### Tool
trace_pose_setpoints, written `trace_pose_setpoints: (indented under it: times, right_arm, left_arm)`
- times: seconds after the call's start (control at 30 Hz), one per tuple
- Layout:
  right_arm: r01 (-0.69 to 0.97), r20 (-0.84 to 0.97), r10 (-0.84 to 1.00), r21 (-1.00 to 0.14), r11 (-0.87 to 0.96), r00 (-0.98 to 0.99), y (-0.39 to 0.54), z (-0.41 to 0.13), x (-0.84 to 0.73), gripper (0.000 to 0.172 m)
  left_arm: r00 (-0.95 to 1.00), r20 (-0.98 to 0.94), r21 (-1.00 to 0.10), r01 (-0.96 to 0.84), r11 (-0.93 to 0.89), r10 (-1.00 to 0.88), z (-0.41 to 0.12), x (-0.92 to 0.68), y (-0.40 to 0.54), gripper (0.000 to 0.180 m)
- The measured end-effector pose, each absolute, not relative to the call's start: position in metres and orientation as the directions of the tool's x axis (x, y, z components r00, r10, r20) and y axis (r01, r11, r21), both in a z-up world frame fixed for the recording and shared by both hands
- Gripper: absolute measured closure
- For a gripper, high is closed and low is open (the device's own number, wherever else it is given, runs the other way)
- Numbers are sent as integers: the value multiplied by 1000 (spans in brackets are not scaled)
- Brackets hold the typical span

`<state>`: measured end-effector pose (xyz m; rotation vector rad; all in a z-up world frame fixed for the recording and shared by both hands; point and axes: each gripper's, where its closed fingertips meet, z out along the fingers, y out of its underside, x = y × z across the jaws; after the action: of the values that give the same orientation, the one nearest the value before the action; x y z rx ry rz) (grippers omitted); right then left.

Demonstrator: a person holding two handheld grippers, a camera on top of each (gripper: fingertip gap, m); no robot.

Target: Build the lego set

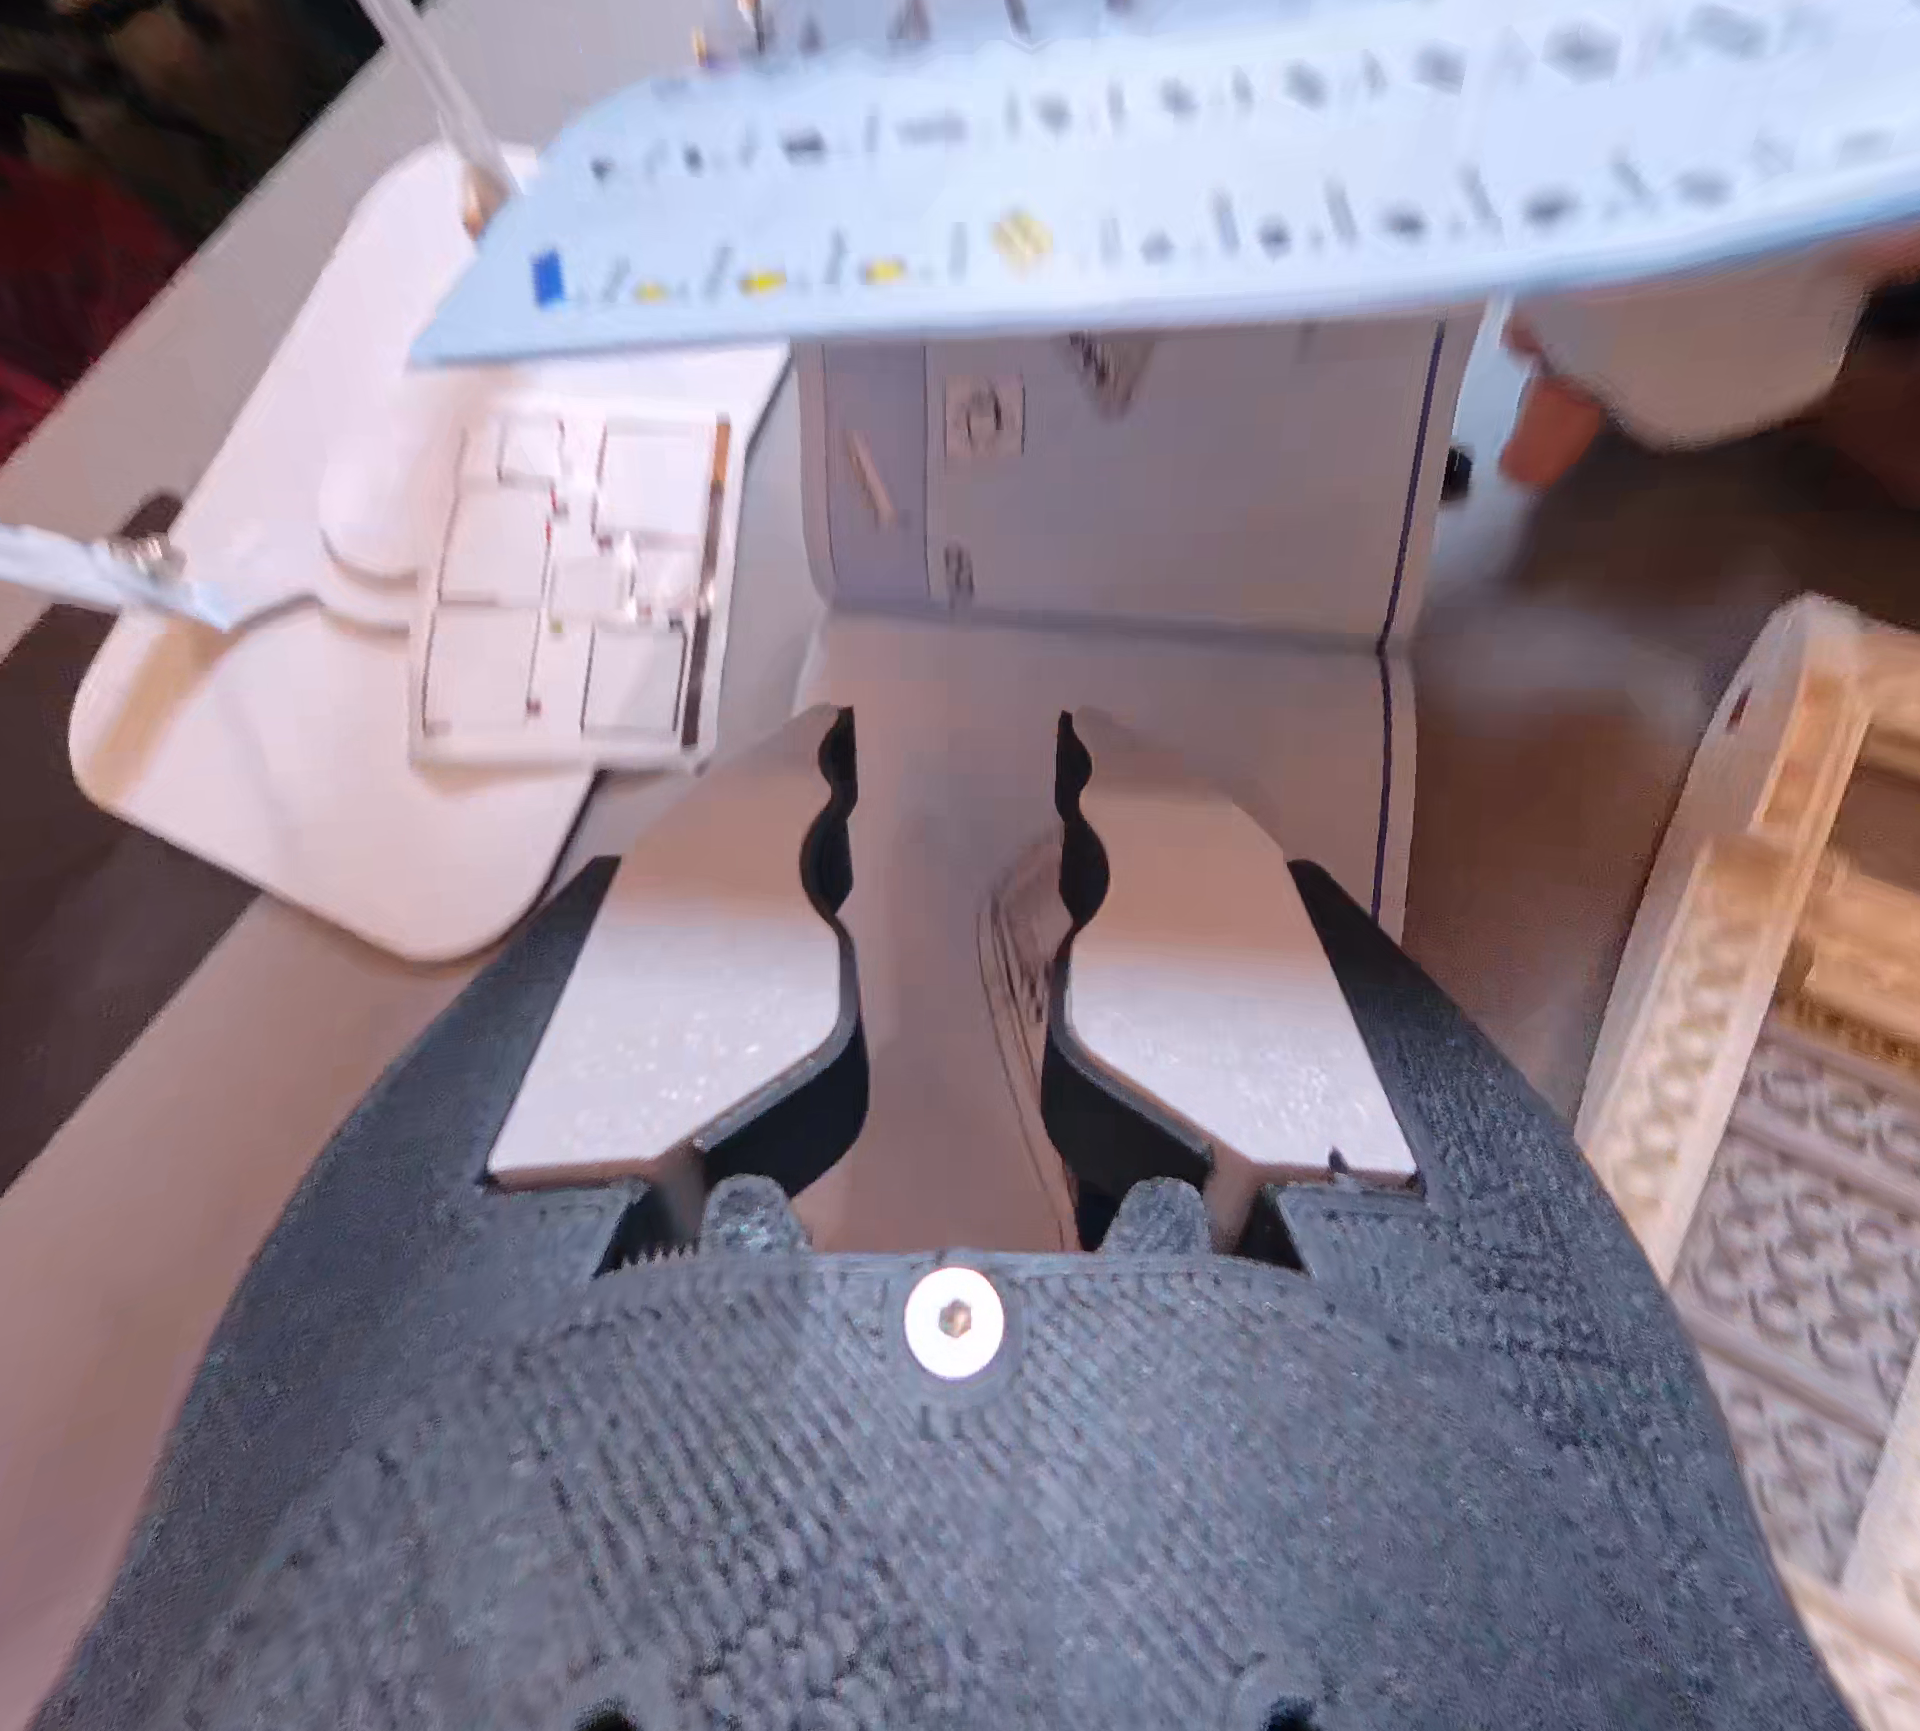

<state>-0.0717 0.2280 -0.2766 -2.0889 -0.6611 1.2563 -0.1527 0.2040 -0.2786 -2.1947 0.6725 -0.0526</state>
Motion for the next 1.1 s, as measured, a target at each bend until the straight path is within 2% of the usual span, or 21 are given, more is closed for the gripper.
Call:
trace_pose_setpoints:
  times: [0.03,0.13,0.23,0.27,0.37,0.43,0.5,0.53,0.57,0.67,0.77,0.9,0.93,1.0,1.1]
  right_arm:
    - [108,-596,682,-715,-691,424,228,-277,-71,172]
    - [134,-573,703,-727,-673,422,225,-279,-70,171]
    - [158,-543,739,-753,-639,398,220,-275,-71,169]
    - [159,-528,751,-766,-623,395,220,-272,-71,165]
    - [102,-472,773,-823,-558,424,234,-256,-66,139]
    - [19,-458,771,-855,-519,443,248,-243,-61,132]
    - [-71,-479,754,-861,-504,450,260,-233,-53,143]
    - [-100,-493,743,-856,-507,452,264,-231,-49,160]
    - [-121,-507,741,-851,-511,440,265,-229,-46,169]
    - [-117,-489,778,-867,-485,394,260,-226,-45,172]
    - [-91,-456,851,-889,-449,261,241,-212,-51,172]
    - [-17,-288,952,-957,-288,105,209,-199,-54,172]
    - [-11,-256,965,-967,-256,60,201,-197,-54,172]
    - [-7,-222,975,-975,-222,7,190,-193,-51,172]
    - [9,-230,973,-973,-230,26,192,-193,-40,172]
  left_arm:
    - [858,-162,-764,-421,-488,-487,-269,-145,215,143]
    - [850,-55,-862,-305,-405,-523,-237,-117,241,144]
    - [821,-27,-892,-278,-358,-571,-220,-92,257,145]
    - [804,-36,-889,-297,-349,-593,-220,-84,259,146]
    - [769,-88,-893,-343,-293,-633,-216,-64,262,148]
    - [755,-82,-906,-329,-266,-651,-209,-55,261,149]
    - [764,-78,-924,-297,-241,-640,-198,-55,262,149]
    - [781,-87,-925,-293,-240,-618,-195,-61,263,149]
    - [802,-100,-920,-300,-252,-589,-195,-70,266,149]
    - [824,-104,-891,-326,-317,-557,-207,-100,267,135]
    - [800,36,-873,-267,-408,-599,-229,-118,261,121]
    - [673,200,-888,-183,-422,-713,-240,-112,250,104]
    - [608,227,-893,-182,-411,-761,-241,-105,244,104]
    - [443,307,-896,-164,-412,-842,-240,-88,225,116]
    - [432,260,-912,-184,-367,-863,-242,-92,225,158]
